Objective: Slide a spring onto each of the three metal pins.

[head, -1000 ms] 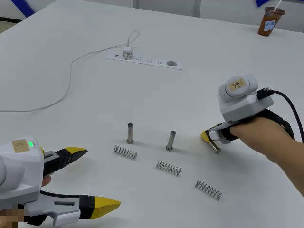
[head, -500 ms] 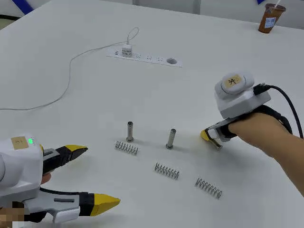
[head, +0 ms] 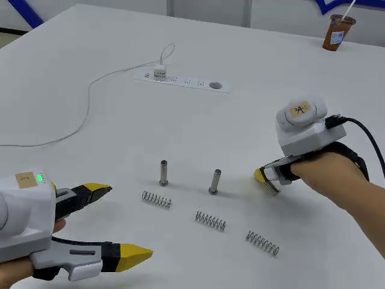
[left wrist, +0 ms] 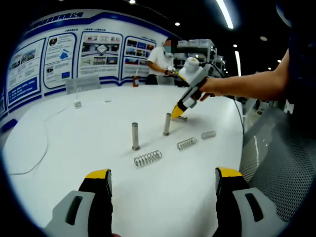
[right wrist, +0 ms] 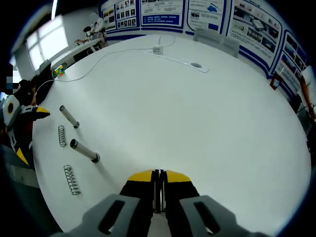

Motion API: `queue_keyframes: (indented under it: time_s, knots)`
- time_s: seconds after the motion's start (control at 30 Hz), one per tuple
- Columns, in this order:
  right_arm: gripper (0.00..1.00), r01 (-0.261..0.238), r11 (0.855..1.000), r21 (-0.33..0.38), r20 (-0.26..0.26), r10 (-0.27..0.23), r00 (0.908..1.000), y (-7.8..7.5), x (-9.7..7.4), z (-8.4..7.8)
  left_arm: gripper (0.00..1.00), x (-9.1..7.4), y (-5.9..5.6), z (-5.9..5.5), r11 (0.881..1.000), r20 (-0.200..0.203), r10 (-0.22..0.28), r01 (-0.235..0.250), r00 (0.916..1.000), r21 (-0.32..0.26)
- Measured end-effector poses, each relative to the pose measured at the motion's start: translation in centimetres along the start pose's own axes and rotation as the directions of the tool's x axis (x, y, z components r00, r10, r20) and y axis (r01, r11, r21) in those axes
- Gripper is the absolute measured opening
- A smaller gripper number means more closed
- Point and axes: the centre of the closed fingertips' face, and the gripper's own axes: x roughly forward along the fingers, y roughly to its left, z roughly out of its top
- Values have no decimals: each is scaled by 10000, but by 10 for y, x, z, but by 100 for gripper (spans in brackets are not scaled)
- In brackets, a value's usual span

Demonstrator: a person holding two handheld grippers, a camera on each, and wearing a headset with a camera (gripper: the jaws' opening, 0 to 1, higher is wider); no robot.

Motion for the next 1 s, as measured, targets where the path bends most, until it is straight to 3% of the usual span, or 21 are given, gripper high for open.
queue_keyframes:
  time_s: [0.43, 1.0]
  knots:
    - [9, 164, 9999, -34, 512, -162, 9986, 3, -30, -7, 88, 1, -3, 6, 9997, 24, -84, 84, 10000, 214]
    - [9, 103, 9999, 81, 1115, -111, 9937, 13, -50, -13, 88, 1, -5, 10, 9992, 28, -157, 156, 9999, 371]
